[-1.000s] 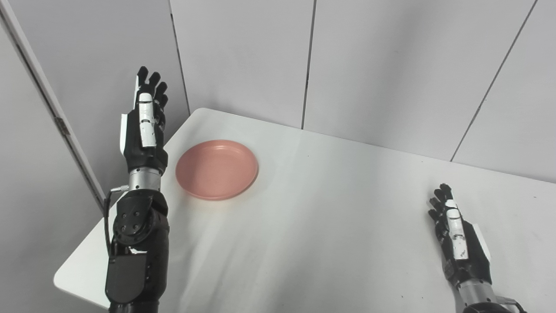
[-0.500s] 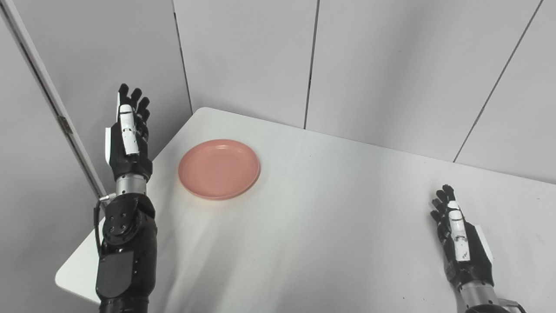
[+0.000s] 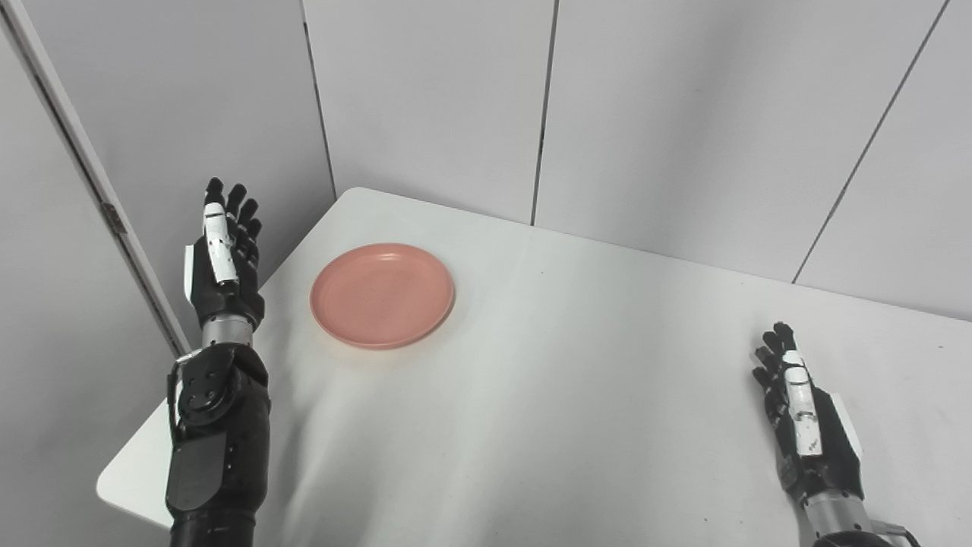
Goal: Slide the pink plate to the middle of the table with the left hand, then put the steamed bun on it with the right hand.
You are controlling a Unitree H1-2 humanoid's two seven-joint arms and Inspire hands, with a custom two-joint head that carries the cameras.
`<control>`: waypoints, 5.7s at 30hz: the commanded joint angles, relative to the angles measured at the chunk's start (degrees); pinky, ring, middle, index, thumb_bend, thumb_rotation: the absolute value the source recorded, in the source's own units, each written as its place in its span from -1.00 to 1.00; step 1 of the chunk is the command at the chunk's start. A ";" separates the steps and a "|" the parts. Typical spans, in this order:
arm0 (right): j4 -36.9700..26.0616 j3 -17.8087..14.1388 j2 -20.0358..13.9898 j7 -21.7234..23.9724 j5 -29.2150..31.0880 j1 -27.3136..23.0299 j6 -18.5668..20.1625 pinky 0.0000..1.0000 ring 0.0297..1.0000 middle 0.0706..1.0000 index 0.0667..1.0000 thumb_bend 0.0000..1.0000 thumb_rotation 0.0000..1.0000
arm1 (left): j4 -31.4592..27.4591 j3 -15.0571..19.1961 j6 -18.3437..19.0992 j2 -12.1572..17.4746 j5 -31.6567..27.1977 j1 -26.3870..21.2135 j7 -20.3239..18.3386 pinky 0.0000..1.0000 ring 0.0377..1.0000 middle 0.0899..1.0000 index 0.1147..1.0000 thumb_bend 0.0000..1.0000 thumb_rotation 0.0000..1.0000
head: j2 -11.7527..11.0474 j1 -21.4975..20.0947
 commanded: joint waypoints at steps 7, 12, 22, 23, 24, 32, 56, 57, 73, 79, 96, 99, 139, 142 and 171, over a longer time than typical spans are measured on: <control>2.63 -0.53 -0.30 -0.45 0.02 2.45 1.88 1.00 0.98 0.99 1.00 -0.70 1.00 | 1.68 -0.47 -0.04 1.67 -0.09 -2.37 1.11 1.00 0.94 0.91 0.95 -0.13 1.00 | 0.18 -0.16; 2.22 -0.49 -0.24 -0.54 -0.05 2.56 2.17 1.00 0.97 0.97 1.00 -0.69 1.00 | 3.69 -0.82 -0.30 1.67 0.15 -2.48 1.11 0.97 0.92 0.89 0.94 -0.14 1.00 | 0.14 -0.21; 1.64 -0.57 -0.20 -0.69 -0.06 2.78 2.42 1.00 0.97 0.97 1.00 -0.68 1.00 | 8.97 -1.70 -1.58 2.07 -1.06 -2.74 -0.75 0.96 0.90 0.90 0.94 -0.15 1.00 | 0.48 -0.30; 1.67 -0.65 -0.14 -0.68 0.10 2.77 2.46 1.00 0.97 0.97 1.00 -0.68 1.00 | 9.82 -1.76 -1.83 2.17 -1.31 -2.80 -1.03 0.96 0.90 0.89 0.93 -0.15 1.00 | 0.57 -0.30; 1.76 -0.73 -0.10 -0.66 0.22 2.75 2.43 1.00 0.98 0.97 1.00 -0.69 1.00 | 10.54 -1.83 -2.05 2.26 -1.52 -2.85 -1.28 0.95 0.90 0.89 0.93 -0.14 1.00 | 0.62 -0.34; 2.49 -0.58 -0.25 -0.52 -0.11 2.60 1.48 1.00 0.97 0.97 1.00 -0.67 1.00 | 14.37 -2.05 -2.60 2.14 -2.78 -3.48 -2.54 0.95 0.89 0.87 0.90 -0.15 1.00 | 0.66 -0.38; 1.74 -1.16 0.31 -1.09 0.18 2.65 2.88 1.00 0.97 0.96 1.00 -0.67 1.00 | 22.08 -7.98 -1.51 -0.84 -2.18 -5.87 -6.13 0.85 0.83 0.83 0.86 -0.16 1.00 | 1.08 -0.74; 1.71 -1.10 0.29 -1.10 0.02 2.68 2.76 1.00 0.96 0.96 1.00 -0.68 1.00 | 22.01 -8.26 -1.44 -0.97 -2.04 -5.85 -5.92 0.85 0.82 0.82 0.85 -0.16 1.00 | 1.08 -0.77; 1.07 -0.64 0.40 -1.39 -0.60 3.12 2.63 1.00 0.96 0.94 0.99 -0.69 1.00 | 26.08 -12.37 -0.29 -3.17 -1.94 -6.97 -8.75 0.88 0.85 0.83 0.85 -0.14 1.00 | 1.41 -1.67; 0.87 -0.30 0.43 -1.30 -1.01 3.18 2.38 1.00 0.95 0.95 1.00 -0.69 1.00 | 26.27 -13.43 0.79 -4.85 -2.14 -6.96 -10.31 0.87 0.85 0.84 0.86 -0.15 1.00 | 1.52 -2.35; -0.11 0.34 1.30 -2.61 -1.71 3.49 3.75 0.99 0.94 0.94 0.98 -0.64 1.00 | 19.02 -19.51 8.12 -10.73 -3.38 -4.52 -16.05 0.94 0.89 0.88 0.91 -0.14 1.00 | 2.64 -6.06; -0.10 0.75 1.29 -2.71 -2.37 3.57 3.35 0.99 0.94 0.94 0.98 -0.63 1.00 | 18.71 -20.39 9.30 -11.99 -3.31 -4.18 -16.42 0.98 0.92 0.91 0.93 -0.18 1.00 | 2.90 -6.66; -0.77 4.28 4.38 -7.30 -7.03 3.73 5.30 0.84 0.87 0.89 0.93 -0.40 1.00 | 12.23 -30.80 12.07 -10.22 -1.53 4.37 -24.11 0.88 0.84 0.84 0.86 -0.13 1.00 | 6.38 -26.50; -0.14 4.56 4.72 -8.10 -7.80 3.46 5.08 0.82 0.85 0.86 0.91 -0.40 1.00 | 12.73 -30.67 11.78 -9.88 -1.34 4.35 -24.27 0.87 0.84 0.84 0.85 -0.12 1.00 | 6.34 -28.47; -1.58 4.69 5.05 -14.98 -15.08 0.87 -5.76 0.72 0.77 0.78 0.84 -0.03 1.00 | 21.92 -29.87 -11.49 -6.78 10.77 5.54 -21.47 0.77 0.78 0.81 0.84 0.07 0.97 | 2.51 -47.80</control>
